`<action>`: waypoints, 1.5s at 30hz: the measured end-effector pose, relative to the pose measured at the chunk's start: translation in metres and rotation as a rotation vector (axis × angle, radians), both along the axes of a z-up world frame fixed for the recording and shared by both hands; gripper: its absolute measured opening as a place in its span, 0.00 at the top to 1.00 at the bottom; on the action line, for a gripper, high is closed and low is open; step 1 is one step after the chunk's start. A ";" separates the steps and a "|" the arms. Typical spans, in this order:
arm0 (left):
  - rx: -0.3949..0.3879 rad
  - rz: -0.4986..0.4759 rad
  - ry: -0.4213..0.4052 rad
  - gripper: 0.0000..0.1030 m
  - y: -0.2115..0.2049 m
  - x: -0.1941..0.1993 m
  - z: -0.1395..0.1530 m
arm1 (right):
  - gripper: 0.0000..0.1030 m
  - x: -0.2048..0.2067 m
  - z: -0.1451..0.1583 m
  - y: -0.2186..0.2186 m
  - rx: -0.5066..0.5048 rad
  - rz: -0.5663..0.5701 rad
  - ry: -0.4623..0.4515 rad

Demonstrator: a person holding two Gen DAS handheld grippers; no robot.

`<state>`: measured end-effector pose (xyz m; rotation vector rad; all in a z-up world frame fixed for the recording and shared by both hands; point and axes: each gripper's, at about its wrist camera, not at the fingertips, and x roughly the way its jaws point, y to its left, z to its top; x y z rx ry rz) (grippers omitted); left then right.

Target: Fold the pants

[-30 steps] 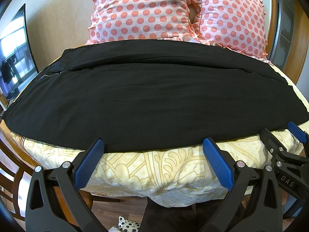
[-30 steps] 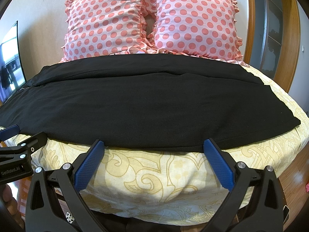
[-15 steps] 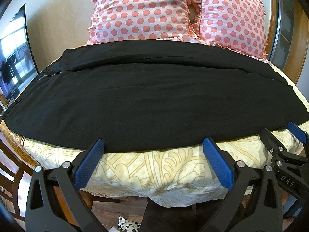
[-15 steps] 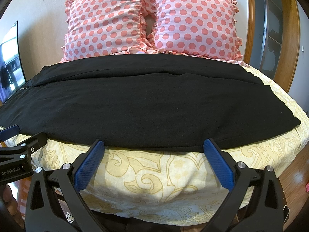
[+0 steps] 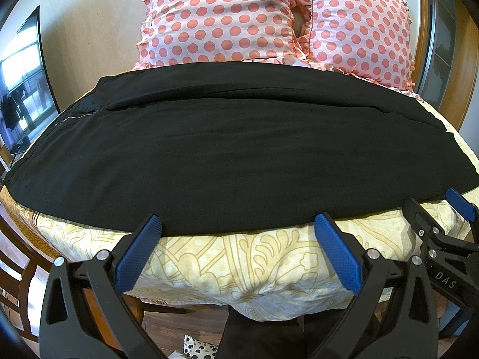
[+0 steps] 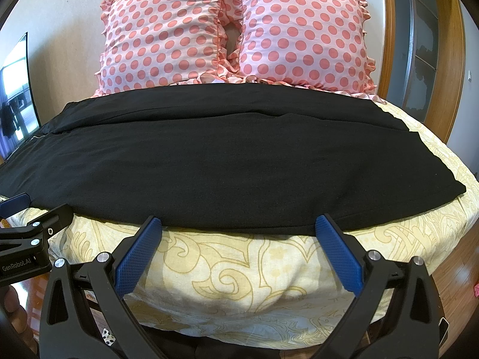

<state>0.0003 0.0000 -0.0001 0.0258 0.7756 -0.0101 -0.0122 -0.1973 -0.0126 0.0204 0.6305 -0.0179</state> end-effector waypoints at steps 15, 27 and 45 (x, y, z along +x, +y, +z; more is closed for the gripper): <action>0.000 0.000 -0.001 0.02 0.000 0.000 0.000 | 0.01 0.000 -0.001 -0.001 0.000 0.000 -0.001; 0.001 0.000 -0.002 0.02 0.000 0.000 0.000 | 0.01 0.000 0.000 -0.001 0.001 0.000 -0.001; 0.039 -0.030 -0.051 0.02 0.003 -0.005 0.022 | 0.01 0.029 0.072 -0.075 0.118 -0.029 -0.123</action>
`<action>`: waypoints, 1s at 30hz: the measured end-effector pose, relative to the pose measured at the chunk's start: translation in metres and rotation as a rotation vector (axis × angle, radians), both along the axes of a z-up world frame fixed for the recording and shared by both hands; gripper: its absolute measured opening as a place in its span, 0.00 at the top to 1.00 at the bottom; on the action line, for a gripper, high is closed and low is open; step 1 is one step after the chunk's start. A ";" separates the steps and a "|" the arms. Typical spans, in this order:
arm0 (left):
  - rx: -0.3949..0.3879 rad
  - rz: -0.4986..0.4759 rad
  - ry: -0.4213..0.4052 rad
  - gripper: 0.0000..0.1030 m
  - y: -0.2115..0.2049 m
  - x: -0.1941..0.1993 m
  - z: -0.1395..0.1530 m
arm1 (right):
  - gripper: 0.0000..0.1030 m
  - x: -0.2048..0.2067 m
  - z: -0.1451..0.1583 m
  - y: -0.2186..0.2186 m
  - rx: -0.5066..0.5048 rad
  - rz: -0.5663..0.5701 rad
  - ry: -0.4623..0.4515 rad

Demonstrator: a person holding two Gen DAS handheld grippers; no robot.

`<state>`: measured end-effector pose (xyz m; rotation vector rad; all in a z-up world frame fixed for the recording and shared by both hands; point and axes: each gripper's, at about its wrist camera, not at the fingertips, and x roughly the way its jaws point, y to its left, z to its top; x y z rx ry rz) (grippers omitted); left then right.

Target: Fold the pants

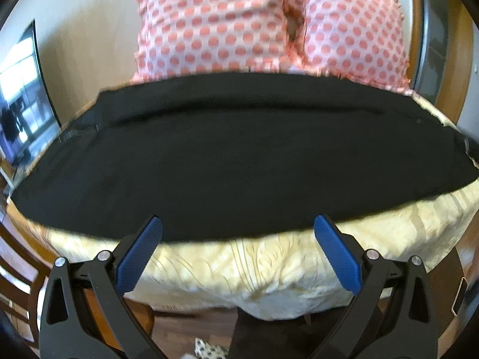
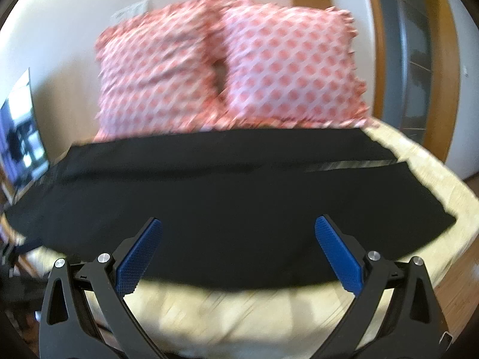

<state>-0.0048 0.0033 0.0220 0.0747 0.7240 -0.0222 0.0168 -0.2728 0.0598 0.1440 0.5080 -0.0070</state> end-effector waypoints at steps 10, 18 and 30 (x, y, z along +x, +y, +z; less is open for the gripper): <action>-0.131 -0.022 -0.072 0.02 0.027 0.040 0.037 | 0.03 0.189 0.024 -0.130 0.075 -0.268 0.215; -0.277 -0.026 -0.055 0.02 0.045 0.075 0.036 | 0.40 0.313 -0.023 -0.208 0.129 -0.538 0.409; -0.265 -0.087 0.006 0.02 0.033 0.102 0.016 | 0.80 0.332 -0.053 -0.217 0.084 -0.636 0.417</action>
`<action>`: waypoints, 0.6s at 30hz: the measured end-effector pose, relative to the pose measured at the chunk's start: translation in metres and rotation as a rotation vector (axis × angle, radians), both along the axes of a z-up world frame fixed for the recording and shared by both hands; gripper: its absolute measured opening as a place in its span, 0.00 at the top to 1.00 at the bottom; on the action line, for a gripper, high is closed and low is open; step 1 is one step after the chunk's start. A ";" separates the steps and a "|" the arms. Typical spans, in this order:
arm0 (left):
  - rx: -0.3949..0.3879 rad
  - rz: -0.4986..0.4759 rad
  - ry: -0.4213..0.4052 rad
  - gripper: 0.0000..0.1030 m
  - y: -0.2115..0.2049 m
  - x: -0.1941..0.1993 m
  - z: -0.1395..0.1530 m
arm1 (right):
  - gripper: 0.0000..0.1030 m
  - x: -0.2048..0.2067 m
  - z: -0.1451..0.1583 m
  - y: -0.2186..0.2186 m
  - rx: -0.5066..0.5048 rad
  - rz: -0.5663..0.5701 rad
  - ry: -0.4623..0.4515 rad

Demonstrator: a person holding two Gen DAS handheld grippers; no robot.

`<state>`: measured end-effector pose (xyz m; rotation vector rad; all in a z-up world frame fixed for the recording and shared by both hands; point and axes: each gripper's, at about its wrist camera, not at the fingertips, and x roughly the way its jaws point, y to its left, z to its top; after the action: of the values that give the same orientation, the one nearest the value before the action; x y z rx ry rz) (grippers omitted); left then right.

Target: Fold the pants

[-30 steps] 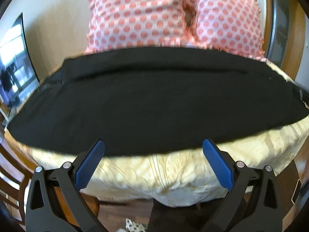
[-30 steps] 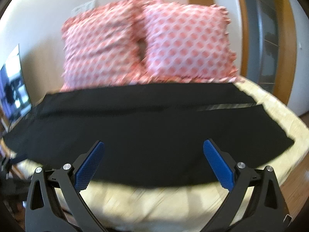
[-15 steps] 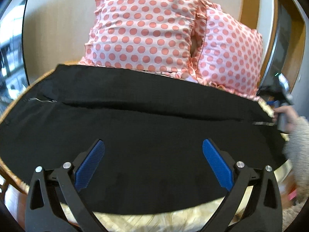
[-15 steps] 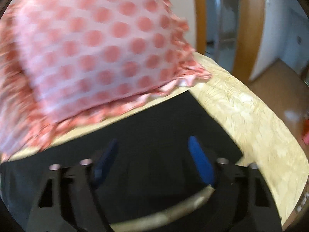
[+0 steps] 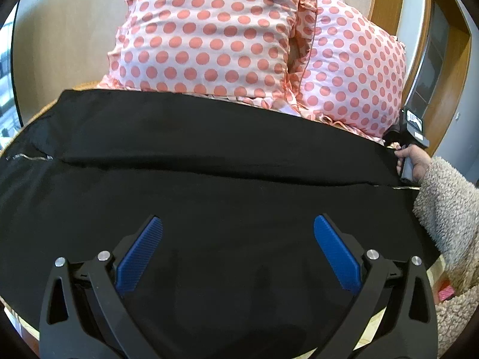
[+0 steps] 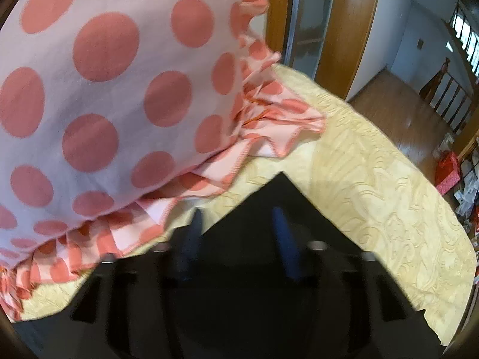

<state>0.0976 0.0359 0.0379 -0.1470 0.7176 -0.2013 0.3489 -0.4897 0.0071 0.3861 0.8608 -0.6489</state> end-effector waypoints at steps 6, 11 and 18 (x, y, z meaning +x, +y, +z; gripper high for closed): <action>-0.067 -0.011 -0.028 0.02 0.011 -0.017 0.004 | 0.98 -0.083 0.014 -0.020 0.233 0.046 -0.264; -0.094 -0.022 -0.066 0.02 0.013 -0.031 0.013 | 0.98 -0.191 0.039 -0.001 0.322 0.109 -0.477; -0.158 -0.013 -0.081 0.02 0.022 -0.037 0.022 | 0.98 -0.287 0.005 0.011 0.475 0.088 -0.500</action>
<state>0.0603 0.0578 0.0602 -0.2837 0.6220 -0.2753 0.0620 -0.4790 0.0122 0.8917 0.5376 -0.2368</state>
